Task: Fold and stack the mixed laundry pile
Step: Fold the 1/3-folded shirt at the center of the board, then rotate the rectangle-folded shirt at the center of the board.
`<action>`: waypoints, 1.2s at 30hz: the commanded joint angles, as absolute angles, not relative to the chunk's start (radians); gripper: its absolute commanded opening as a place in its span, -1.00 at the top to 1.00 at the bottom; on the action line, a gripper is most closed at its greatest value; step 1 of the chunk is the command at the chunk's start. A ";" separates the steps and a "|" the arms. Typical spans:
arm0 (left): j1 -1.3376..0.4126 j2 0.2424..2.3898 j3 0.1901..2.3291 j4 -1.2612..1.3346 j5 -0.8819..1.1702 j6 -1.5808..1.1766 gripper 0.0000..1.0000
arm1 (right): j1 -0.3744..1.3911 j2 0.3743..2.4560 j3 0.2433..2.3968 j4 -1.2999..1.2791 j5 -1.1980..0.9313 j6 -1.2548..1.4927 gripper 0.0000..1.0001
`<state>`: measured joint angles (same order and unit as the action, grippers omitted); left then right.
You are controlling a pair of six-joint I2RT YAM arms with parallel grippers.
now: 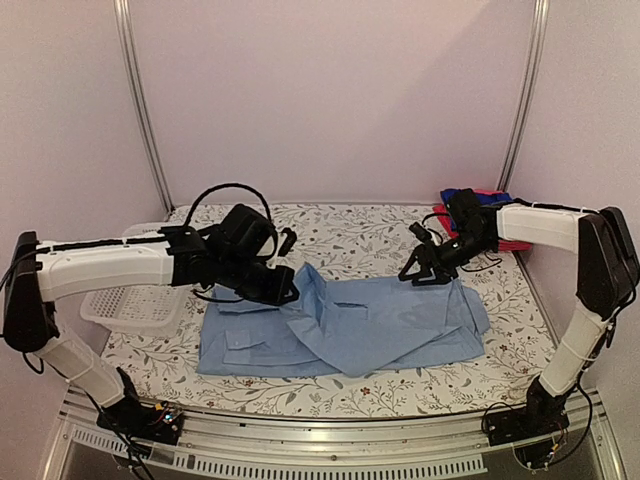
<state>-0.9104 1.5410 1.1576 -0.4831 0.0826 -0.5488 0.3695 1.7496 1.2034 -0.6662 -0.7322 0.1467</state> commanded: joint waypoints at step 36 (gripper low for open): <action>-0.842 1.293 0.798 -0.747 0.063 -0.704 -0.13 | 0.332 1.441 0.734 -0.751 -0.615 0.357 0.06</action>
